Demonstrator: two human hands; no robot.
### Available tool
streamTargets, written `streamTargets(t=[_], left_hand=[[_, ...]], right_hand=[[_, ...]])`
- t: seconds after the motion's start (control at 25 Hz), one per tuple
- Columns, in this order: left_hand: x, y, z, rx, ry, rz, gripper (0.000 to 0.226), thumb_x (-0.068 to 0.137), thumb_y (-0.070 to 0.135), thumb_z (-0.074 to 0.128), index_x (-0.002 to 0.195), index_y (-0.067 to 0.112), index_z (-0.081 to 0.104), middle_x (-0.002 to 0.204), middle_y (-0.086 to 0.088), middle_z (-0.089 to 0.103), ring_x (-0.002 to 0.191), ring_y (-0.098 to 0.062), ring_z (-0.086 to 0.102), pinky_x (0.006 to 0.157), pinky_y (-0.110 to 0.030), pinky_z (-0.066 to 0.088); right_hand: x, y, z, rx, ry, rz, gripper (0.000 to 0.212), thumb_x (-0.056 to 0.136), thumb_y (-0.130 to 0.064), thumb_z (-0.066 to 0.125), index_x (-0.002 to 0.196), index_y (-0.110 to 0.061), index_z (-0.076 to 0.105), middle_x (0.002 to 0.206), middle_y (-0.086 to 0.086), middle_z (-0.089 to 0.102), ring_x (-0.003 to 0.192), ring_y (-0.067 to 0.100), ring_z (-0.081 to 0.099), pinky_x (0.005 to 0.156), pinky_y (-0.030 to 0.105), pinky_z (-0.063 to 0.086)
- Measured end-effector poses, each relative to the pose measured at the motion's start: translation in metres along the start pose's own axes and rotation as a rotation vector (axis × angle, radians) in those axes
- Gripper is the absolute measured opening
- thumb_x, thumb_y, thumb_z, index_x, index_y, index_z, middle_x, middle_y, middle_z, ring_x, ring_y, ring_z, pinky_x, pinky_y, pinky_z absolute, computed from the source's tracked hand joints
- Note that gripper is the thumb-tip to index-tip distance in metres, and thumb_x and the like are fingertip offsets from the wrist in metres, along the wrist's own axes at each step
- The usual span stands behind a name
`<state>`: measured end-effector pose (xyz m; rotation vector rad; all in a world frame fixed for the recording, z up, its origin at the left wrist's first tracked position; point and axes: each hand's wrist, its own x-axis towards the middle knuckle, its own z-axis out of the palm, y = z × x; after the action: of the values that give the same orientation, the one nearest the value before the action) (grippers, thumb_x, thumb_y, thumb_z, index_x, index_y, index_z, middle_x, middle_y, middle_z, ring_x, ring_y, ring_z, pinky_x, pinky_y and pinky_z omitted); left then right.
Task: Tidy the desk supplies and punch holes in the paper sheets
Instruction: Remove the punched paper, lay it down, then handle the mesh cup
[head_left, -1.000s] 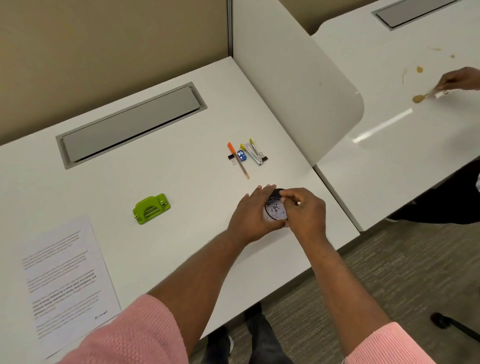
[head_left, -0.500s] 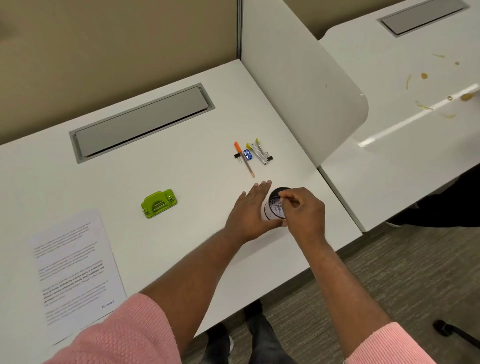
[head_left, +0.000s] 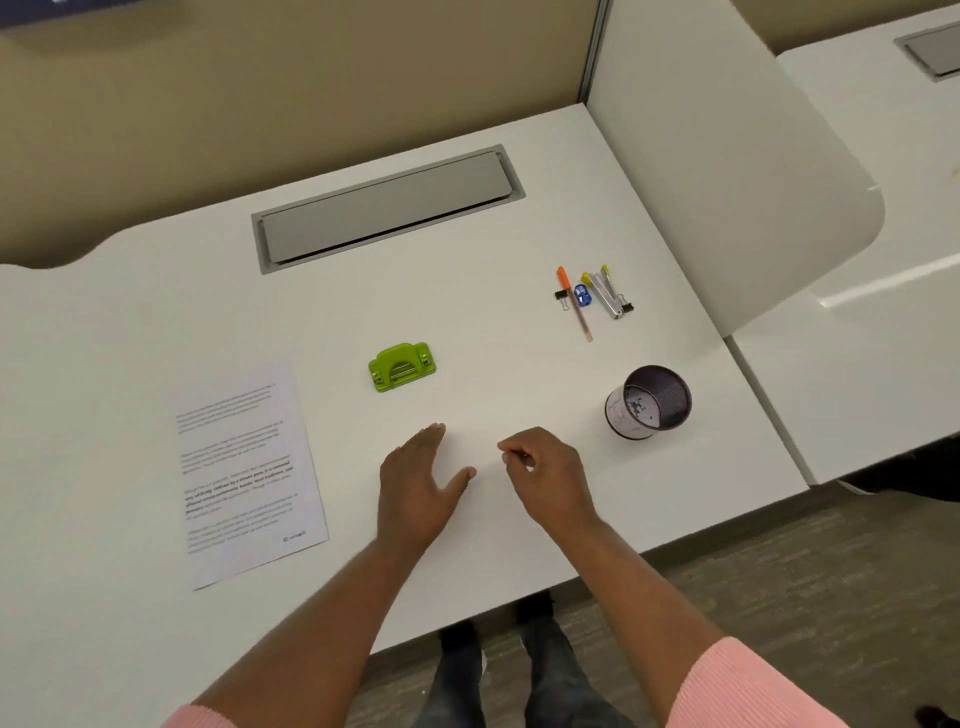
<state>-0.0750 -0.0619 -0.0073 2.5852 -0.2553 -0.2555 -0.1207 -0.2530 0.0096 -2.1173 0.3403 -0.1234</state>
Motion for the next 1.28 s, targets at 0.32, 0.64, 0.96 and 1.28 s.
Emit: streamTargets(t=[0.32, 0.64, 0.96, 1.28], left_hand=[[-0.033, -0.06, -0.011, 0.067, 0.039, -0.169, 0.029, 0.089, 0.026, 0.069, 0.118, 0.022, 0.071, 0.11, 0.005, 0.065, 0.106, -0.021, 0.058, 0.097, -0.034, 0.035], [-0.02, -0.067, -0.02, -0.181, 0.001, -0.356, 0.012, 0.08, 0.038, 0.077, 0.082, 0.032, 0.068, 0.089, 0.013, 0.063, 0.091, -0.01, 0.059, 0.09, -0.037, 0.041], [-0.015, -0.07, -0.019, -0.12, -0.032, -0.309, 0.012, 0.081, 0.038, 0.075, 0.085, 0.031, 0.065, 0.09, 0.013, 0.057, 0.095, -0.013, 0.053, 0.084, -0.031, 0.03], [-0.028, -0.071, -0.012, -0.003, 0.019, -0.101, 0.024, 0.09, 0.026, 0.067, 0.113, 0.027, 0.073, 0.104, 0.007, 0.059, 0.103, -0.019, 0.052, 0.091, -0.033, 0.032]], right_hand=[[-0.02, 0.002, 0.063, -0.198, -0.309, 0.114, 0.026, 0.094, -0.018, 0.066, 0.119, -0.014, 0.071, 0.112, -0.003, 0.063, 0.098, 0.012, 0.063, 0.089, 0.022, 0.05], [-0.019, -0.013, 0.1, -0.344, -0.263, 0.073, 0.013, 0.094, -0.02, 0.063, 0.099, -0.021, 0.075, 0.098, -0.006, 0.064, 0.091, 0.014, 0.062, 0.076, 0.027, 0.05], [0.006, 0.003, 0.073, -0.422, 0.073, 0.107, 0.055, 0.095, -0.03, 0.06, 0.143, -0.006, 0.048, 0.15, 0.01, 0.046, 0.14, 0.027, 0.04, 0.117, 0.043, 0.034], [-0.036, 0.017, 0.088, -0.746, -0.31, -0.039, 0.076, 0.104, -0.054, 0.021, 0.159, -0.005, 0.002, 0.167, 0.013, -0.005, 0.155, 0.024, -0.007, 0.126, 0.047, 0.001]])
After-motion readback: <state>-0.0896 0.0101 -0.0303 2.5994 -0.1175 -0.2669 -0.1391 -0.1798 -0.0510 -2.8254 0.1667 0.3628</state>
